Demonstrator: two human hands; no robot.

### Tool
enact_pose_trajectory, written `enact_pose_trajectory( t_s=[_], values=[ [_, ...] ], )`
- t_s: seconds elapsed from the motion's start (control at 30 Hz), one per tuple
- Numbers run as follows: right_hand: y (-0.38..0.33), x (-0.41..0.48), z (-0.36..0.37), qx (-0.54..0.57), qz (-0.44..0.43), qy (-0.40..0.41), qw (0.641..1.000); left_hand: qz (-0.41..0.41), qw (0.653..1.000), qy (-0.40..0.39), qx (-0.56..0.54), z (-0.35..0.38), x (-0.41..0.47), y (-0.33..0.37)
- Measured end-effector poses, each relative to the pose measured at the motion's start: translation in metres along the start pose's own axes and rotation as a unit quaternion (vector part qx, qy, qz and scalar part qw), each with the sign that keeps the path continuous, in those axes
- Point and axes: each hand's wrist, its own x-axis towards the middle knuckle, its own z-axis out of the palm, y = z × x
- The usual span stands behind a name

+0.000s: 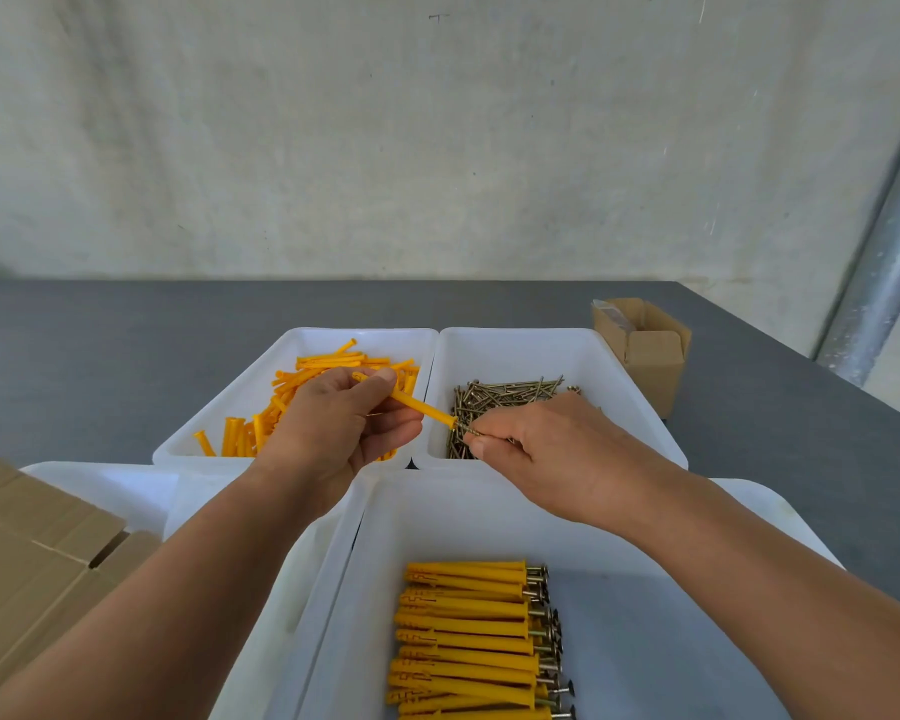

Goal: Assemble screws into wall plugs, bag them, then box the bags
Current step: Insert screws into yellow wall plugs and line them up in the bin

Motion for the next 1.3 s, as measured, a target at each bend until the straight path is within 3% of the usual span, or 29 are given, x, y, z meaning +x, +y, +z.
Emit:
enact_pose_trajectory(
  t_s=[0.4, 0.63, 0.93, 1.13, 1.2, 1.3],
  values=[
    [0.001, 0.002, 0.004, 0.06, 0.028, 0.02, 0.998, -0.005, 0.999, -0.046, 0.026, 0.007, -0.008, 0.0],
    [-0.006, 0.0, 0.0, 0.072, 0.015, -0.001, 0.997, -0.011, 0.992, -0.11, 0.064, 0.011, -0.017, 0.001],
    [-0.016, -0.002, -0.004, 0.06, 0.024, -0.028, 0.997, -0.01, 0.984, -0.129, 0.119, 0.009, -0.016, 0.001],
    [-0.024, -0.008, -0.005, 0.025, 0.016, -0.158, 0.987, 0.072, 0.97, 0.083, 0.218, -0.017, 0.007, 0.009],
    [-0.027, -0.01, -0.005, 0.009, 0.016, -0.215, 0.976, 0.098, 0.94, 0.153, 0.288, -0.031, 0.013, 0.01],
    [-0.03, -0.011, -0.003, -0.036, 0.011, -0.262, 0.964, 0.136, 0.866, 0.226, 0.425, -0.042, 0.016, 0.011]
  ],
)
